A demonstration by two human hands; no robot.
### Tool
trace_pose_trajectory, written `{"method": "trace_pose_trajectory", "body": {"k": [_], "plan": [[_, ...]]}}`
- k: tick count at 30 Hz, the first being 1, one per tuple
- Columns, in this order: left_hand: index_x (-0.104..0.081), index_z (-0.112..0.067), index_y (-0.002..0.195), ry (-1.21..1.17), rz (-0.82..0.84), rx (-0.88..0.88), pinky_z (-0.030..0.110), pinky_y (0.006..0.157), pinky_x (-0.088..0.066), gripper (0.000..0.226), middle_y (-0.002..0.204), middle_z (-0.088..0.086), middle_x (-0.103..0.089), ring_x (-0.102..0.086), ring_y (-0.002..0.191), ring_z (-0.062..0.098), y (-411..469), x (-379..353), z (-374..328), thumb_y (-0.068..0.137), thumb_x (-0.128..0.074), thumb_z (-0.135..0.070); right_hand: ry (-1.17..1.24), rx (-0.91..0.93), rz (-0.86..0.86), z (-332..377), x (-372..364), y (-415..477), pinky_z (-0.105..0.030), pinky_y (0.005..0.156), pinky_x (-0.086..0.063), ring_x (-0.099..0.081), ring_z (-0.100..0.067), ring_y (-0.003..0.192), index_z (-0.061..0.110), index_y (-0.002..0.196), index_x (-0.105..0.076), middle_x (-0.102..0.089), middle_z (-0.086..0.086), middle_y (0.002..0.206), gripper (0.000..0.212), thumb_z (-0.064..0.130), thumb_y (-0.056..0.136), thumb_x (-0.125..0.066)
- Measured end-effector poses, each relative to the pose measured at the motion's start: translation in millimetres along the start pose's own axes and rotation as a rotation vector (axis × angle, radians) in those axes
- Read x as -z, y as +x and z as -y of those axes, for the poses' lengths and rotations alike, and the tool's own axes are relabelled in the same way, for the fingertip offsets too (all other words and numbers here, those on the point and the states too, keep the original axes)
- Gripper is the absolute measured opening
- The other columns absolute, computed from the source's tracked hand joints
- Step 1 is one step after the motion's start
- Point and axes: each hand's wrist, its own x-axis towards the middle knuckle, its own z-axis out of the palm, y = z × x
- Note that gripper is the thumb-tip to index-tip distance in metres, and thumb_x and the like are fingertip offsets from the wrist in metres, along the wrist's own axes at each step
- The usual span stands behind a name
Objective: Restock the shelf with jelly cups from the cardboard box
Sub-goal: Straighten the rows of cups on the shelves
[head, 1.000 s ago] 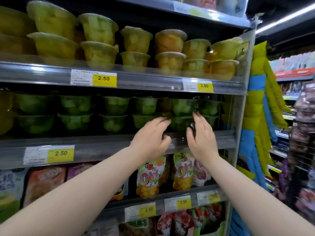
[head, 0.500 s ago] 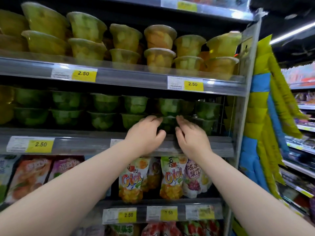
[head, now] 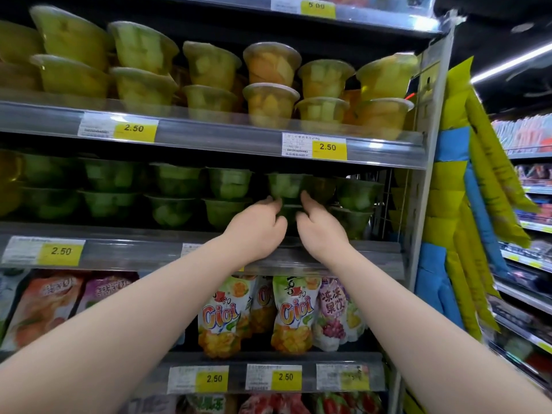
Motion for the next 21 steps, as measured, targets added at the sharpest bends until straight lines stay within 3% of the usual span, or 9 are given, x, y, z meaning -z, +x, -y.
{"method": "trace_pose_trajectory", "body": {"k": [3, 5, 7, 9, 13, 16, 21], "plan": [[-0.024, -0.015, 0.151, 0.019, 0.002, -0.004, 0.029, 0.114, -0.023, 0.056, 0.159, 0.009, -0.018, -0.017, 0.147, 0.020, -2, -1, -1, 0.098, -0.037, -0.026, -0.053, 0.036, -0.006, -1, -2, -2, -0.026, 0.112, -0.022, -0.020, -0.018, 0.145, 0.017, 0.153, -0.020, -0.019, -0.001, 0.159, 0.052, 0.022, 0.102, -0.033], [-0.032, -0.015, 0.149, 0.051, -0.075, -0.020, 0.032, 0.110, -0.029, 0.056, 0.156, 0.008, -0.027, -0.027, 0.142, 0.023, -6, -2, -1, 0.095, -0.040, -0.031, -0.011, 0.085, -0.059, -5, -1, -6, -0.024, 0.112, -0.021, -0.024, -0.018, 0.144, 0.015, 0.151, -0.027, -0.026, -0.003, 0.157, 0.050, 0.019, 0.101, -0.035], [-0.045, -0.014, 0.140, 0.116, -0.192, -0.096, 0.037, 0.103, -0.039, 0.057, 0.144, 0.009, -0.042, -0.042, 0.129, 0.028, -12, -3, -4, 0.088, -0.038, -0.035, -0.015, 0.166, -0.206, -15, 2, -15, -0.022, 0.108, -0.023, -0.034, -0.020, 0.138, 0.012, 0.146, -0.037, -0.039, -0.005, 0.149, 0.048, 0.013, 0.098, -0.040], [-0.052, -0.013, 0.134, 0.118, -0.207, -0.215, 0.038, 0.100, -0.041, 0.055, 0.134, 0.008, -0.050, -0.047, 0.121, 0.028, -13, -5, -12, 0.084, -0.037, -0.031, -0.044, 0.185, -0.378, -30, 8, -24, -0.020, 0.103, -0.025, -0.042, -0.023, 0.128, 0.008, 0.139, -0.045, -0.049, -0.010, 0.137, 0.045, 0.007, 0.094, -0.045], [-0.043, -0.014, 0.143, 0.123, -0.086, -0.375, 0.037, 0.106, -0.038, 0.049, 0.142, 0.004, -0.046, -0.043, 0.128, 0.023, -8, -21, -37, 0.093, -0.043, -0.020, -0.020, 0.022, -0.573, -52, 20, -29, -0.037, 0.104, -0.032, -0.043, -0.031, 0.121, 0.000, 0.132, -0.045, -0.049, -0.019, 0.128, 0.046, 0.003, 0.087, -0.051], [-0.033, -0.014, 0.148, 0.172, -0.052, -0.389, 0.039, 0.108, -0.037, 0.056, 0.150, 0.003, -0.037, -0.038, 0.133, 0.024, 1, -35, -53, 0.093, -0.042, -0.020, 0.016, -0.087, -0.506, -58, 27, -27, -0.044, 0.107, -0.034, -0.040, -0.034, 0.128, 0.003, 0.143, -0.035, -0.042, -0.020, 0.140, 0.056, 0.007, 0.089, -0.048], [-0.025, -0.015, 0.151, 0.136, 0.033, -0.265, 0.040, 0.114, -0.029, 0.059, 0.158, 0.003, -0.024, -0.026, 0.142, 0.024, 17, -45, -65, 0.095, -0.039, -0.026, -0.026, -0.129, -0.343, -63, 34, -15, -0.039, 0.113, -0.026, -0.025, -0.028, 0.142, 0.011, 0.153, -0.016, -0.022, -0.009, 0.158, 0.063, 0.011, 0.095, -0.041]]}}
